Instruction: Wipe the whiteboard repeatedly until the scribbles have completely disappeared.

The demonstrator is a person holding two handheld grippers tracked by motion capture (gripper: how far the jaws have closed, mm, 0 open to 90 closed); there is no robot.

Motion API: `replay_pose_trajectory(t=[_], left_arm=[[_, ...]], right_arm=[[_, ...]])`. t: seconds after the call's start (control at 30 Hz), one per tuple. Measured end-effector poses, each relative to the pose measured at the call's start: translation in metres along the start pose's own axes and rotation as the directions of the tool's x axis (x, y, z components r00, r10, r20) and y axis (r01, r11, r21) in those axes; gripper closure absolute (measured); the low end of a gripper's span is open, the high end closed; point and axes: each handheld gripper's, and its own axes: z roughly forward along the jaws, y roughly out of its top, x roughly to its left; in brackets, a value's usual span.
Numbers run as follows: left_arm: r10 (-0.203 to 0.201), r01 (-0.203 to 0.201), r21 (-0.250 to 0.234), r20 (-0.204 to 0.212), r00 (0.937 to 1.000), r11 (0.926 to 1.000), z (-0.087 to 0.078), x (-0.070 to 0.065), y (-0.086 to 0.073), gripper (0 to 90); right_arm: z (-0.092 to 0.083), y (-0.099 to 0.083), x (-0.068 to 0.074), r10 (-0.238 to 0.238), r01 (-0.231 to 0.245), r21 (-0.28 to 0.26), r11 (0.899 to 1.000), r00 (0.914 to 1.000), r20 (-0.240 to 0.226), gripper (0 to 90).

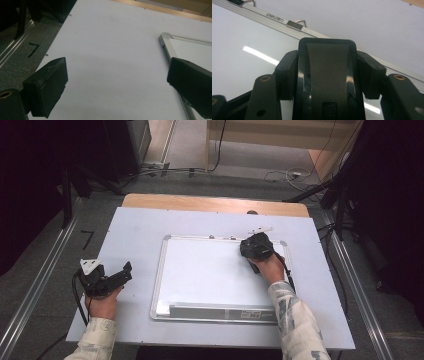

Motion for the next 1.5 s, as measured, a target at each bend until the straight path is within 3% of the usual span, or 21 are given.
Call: replay_pose_trajectory(t=[0.47, 0.63, 0.83, 1.0, 1.1, 1.5], left_arm=[[0.0, 0.0, 0.002, -0.007, 1.0, 1.0, 0.0, 0.0, -0.001, 3.5], [0.001, -0.001, 0.006, -0.007, 1.0, 1.0, 0.0, 0.0, -0.001, 3.5], [0.005, -0.005, 0.001, -0.006, 1.0, 1.0, 0.001, -0.002, 0.0, 3.5], [0.001, -0.001, 0.0, -0.004, 1.0, 1.0, 0.001, -0.002, 0.0, 3.5], [0.001, -0.001, 0.003, -0.003, 1.0, 1.0, 0.001, -0.002, 0.0, 3.5], [0.0, 0.0, 0.003, -0.002, 1.0, 1.0, 0.0, -0.001, 0.0, 3.5]], right_arm=[[-0.007, -0.012, -0.03, 0.031, -0.032, 0.009, 0.999, 0.9991, 0.027, 38.9], [-0.014, -0.015, -0.031, 0.037, -0.037, 0.004, 0.999, 0.9989, 0.03, 38.9], [-0.029, -0.006, -0.031, 0.04, -0.038, -0.047, 0.998, 0.9989, 0.025, 38.8], [-0.032, -0.002, -0.039, 0.065, -0.064, -0.029, 0.998, 0.9973, 0.035, 38.9], [-0.029, -0.004, -0.037, 0.052, -0.051, -0.017, 0.999, 0.998, 0.035, 38.8], [-0.039, -0.003, -0.036, 0.079, -0.077, -0.046, 0.996, 0.9966, 0.024, 38.8]])
